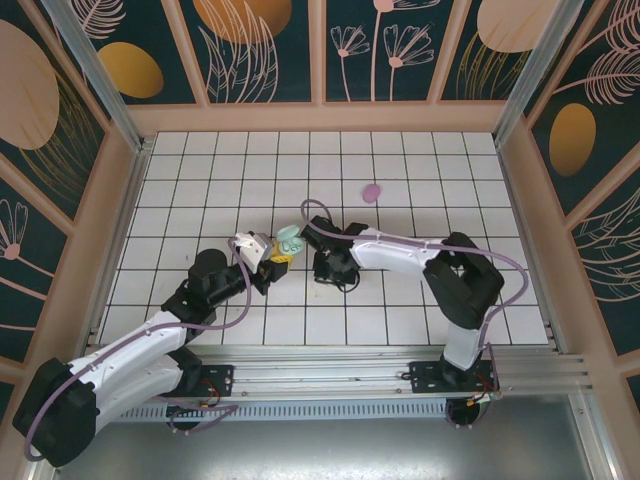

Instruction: Insert the wireless bluetooth earbuds into the charging case

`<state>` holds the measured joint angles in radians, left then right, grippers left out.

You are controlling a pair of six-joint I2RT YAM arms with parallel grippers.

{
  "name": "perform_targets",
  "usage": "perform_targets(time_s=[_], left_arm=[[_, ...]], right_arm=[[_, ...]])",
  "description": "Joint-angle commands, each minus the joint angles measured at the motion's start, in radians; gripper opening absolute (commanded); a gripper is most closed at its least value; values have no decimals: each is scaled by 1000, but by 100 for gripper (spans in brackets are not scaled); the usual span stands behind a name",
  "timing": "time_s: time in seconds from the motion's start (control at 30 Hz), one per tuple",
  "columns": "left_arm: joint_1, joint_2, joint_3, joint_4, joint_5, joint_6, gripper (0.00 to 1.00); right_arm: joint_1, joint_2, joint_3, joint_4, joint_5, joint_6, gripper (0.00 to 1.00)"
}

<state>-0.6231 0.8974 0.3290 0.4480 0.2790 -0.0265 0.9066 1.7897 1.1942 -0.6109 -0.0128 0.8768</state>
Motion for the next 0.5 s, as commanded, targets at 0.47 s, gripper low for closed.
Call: perform_targets(time_s=[0.47], left_arm=[[-6,25,66,94,100,87,3]], right_arm=[[-6,-533,-52,110,33,-162,18]])
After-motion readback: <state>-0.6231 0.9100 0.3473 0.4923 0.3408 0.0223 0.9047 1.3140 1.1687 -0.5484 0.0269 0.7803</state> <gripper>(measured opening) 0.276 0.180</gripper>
